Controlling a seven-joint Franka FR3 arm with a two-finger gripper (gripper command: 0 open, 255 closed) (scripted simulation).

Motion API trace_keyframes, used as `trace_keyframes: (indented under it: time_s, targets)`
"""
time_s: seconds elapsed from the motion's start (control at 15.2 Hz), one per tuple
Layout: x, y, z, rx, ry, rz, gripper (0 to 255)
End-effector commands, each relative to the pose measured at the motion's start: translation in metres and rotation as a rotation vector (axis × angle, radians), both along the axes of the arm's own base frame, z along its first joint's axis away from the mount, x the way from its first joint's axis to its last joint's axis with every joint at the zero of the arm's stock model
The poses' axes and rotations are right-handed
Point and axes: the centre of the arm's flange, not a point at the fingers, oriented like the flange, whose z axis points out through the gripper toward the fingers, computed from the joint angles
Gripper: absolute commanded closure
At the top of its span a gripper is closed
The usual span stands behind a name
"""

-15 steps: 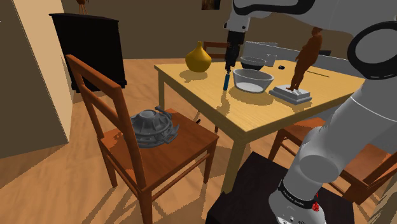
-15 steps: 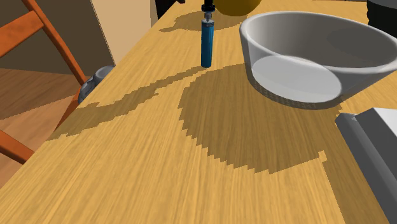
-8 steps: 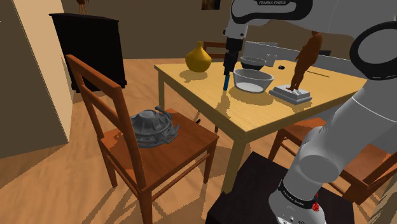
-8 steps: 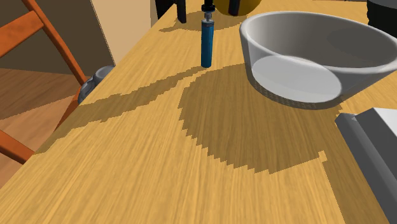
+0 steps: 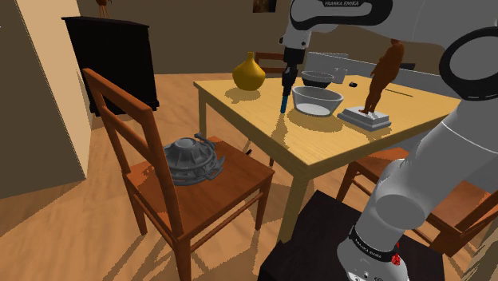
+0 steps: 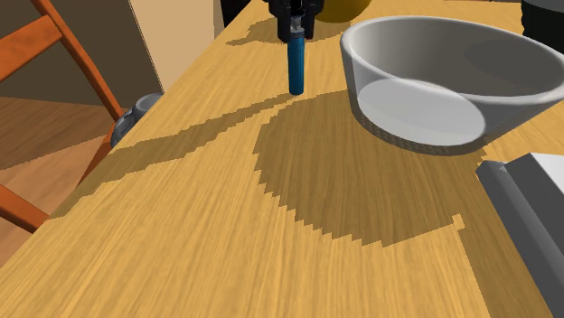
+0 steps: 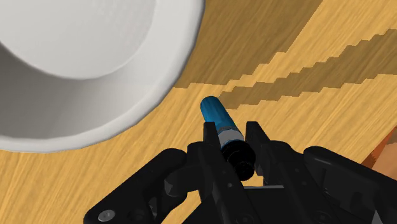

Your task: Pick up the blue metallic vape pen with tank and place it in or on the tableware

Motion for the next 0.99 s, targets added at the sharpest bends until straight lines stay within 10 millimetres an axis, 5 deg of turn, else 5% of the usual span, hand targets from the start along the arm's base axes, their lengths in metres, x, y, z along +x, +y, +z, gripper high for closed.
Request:
trace_keyframes:
  time_s: [0.0, 0.4, 0.92]
  targets:
    - [0.0, 0.0, -0.001, 0.0, 0.001, -0.001, 255]
    - [0.0, 0.0, -0.001, 0.0, 0.001, -0.001, 255]
    - [0.0, 0.0, 0.042, 0.0, 0.001, -0.001, 255]
